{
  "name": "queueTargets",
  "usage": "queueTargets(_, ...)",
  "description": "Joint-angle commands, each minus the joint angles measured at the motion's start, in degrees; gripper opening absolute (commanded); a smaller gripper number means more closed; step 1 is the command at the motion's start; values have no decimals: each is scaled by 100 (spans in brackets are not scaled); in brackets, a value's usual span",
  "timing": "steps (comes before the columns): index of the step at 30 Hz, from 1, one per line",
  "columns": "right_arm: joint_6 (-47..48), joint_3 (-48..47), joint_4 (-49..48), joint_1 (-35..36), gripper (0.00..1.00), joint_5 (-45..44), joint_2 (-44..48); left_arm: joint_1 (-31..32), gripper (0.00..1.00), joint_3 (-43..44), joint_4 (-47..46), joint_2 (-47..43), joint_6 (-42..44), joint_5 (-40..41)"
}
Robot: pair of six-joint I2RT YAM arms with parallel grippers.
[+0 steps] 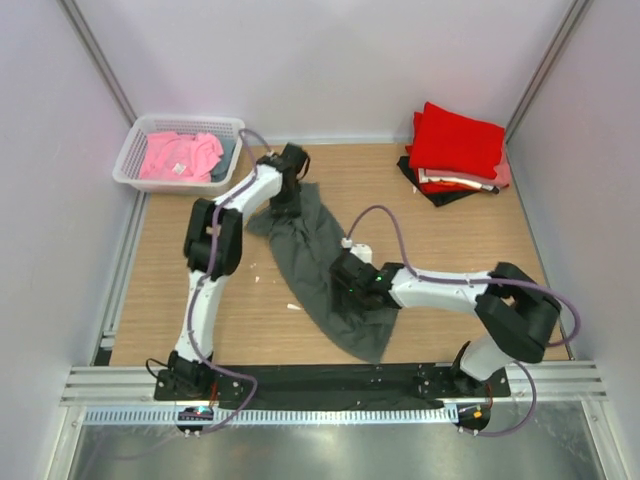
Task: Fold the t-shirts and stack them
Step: Fold the tshirt
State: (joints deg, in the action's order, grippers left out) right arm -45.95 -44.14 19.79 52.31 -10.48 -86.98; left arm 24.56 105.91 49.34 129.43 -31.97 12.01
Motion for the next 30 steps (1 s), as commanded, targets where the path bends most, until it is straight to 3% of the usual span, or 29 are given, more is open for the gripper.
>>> queueTargets(1, -854, -681, 681, 944, 63, 750, -706, 31, 40, 2262, 751, 1212, 488, -233)
queueTargets(3, -819, -1426, 1025, 1175, 67, 522, -663, 102, 45, 3665, 1058, 1602, 882, -505)
queueTargets(4, -827, -1622, 1427, 1271, 67, 381, -619, 172, 49, 3944, 1086, 1708, 1007, -759)
queueTargets(5, -810, -1781, 1588, 1299, 68, 276, -549, 190, 60, 4086, 1043, 1639, 1086, -901)
queueTargets(8, -757, -2229, 2115, 1308, 71, -198, -189, 207, 73, 3500, 490, 896, 1114, -1166)
queueTargets(10, -678, -2388, 2492, 1299, 73, -375, 74, 207, 77, 2954, 208, 445, 1087, -1175)
queueTargets(14, -625, -2608, 2819, 1299, 75, -779, 532, 207, 89, 2961, 435, -329, 1201, -1131)
queueTargets(17, -599, -2608, 2925, 1229, 76, -1140, 795, 207, 90, 3103, 900, -856, 1149, -894)
queueTargets(20, -669, -2452, 3074, 1185, 75, -1360, 1137, 207, 89, 2306, 1192, -1734, 790, -726)
queueTargets(23, -871, -1848, 3031, 1185, 76, -1439, 1621, 234, 88, 401, 1034, -3086, 212, -910)
queueTargets(24, -1011, -1618, 2874, 1193, 76, -1361, 2023, 269, 88, -709, 816, -3447, 69, -1024)
queueTargets(28, -1503, -387, 2338, 1368, 74, -799, 2834, 1109, 87, -3116, 348, -5378, -704, -930)
queueTargets(30, -1845, 141, 2136, 1631, 72, -684, 2976, 1541, 86, -4072, 374, -5830, -1247, -745)
